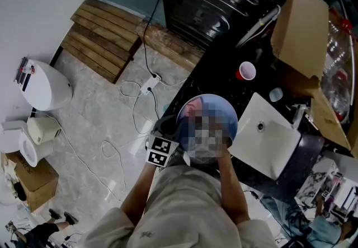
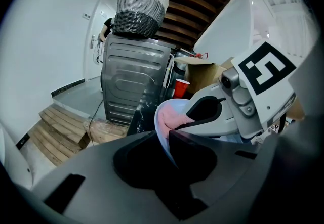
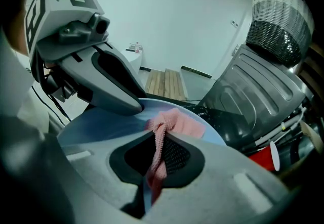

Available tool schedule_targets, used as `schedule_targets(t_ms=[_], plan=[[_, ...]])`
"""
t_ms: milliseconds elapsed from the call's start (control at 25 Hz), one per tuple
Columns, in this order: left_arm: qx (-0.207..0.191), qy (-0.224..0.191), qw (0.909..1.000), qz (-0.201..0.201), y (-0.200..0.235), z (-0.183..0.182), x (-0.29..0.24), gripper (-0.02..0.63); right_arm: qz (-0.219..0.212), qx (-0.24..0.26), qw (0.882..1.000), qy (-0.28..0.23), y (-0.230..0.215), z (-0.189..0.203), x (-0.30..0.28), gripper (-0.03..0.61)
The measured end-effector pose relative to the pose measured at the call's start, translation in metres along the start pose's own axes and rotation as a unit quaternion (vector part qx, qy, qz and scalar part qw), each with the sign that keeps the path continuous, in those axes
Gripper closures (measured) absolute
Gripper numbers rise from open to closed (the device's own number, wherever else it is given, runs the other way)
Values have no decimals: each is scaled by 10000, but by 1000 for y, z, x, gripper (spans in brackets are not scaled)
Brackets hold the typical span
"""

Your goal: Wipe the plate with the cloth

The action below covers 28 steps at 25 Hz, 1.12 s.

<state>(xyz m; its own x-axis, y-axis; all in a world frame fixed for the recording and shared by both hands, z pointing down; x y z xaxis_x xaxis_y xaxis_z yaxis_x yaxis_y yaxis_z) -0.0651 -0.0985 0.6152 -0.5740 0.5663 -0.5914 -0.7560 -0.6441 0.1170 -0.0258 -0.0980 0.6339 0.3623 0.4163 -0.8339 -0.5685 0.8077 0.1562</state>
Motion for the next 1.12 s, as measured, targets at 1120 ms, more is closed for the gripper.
schedule_targets(t_ms=[1120], plan=[[-81, 22, 10000, 11, 0, 1, 0, 535, -1085, -186, 9928, 465, 51, 25, 29, 557]])
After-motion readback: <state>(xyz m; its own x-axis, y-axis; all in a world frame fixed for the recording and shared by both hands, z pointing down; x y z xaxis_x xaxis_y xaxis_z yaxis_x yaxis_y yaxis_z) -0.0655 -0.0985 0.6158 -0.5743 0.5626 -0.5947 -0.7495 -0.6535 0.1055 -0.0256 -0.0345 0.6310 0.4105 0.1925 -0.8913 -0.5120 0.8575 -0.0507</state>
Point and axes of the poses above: the fingertips, and each gripper's own axes: x backward along the fingers, y to its left, z out of its underside, the point moved 1 cm from there along x, backward along the fingers, and after that the axes turned 8 degrees about -x, right-handed, at the moved point
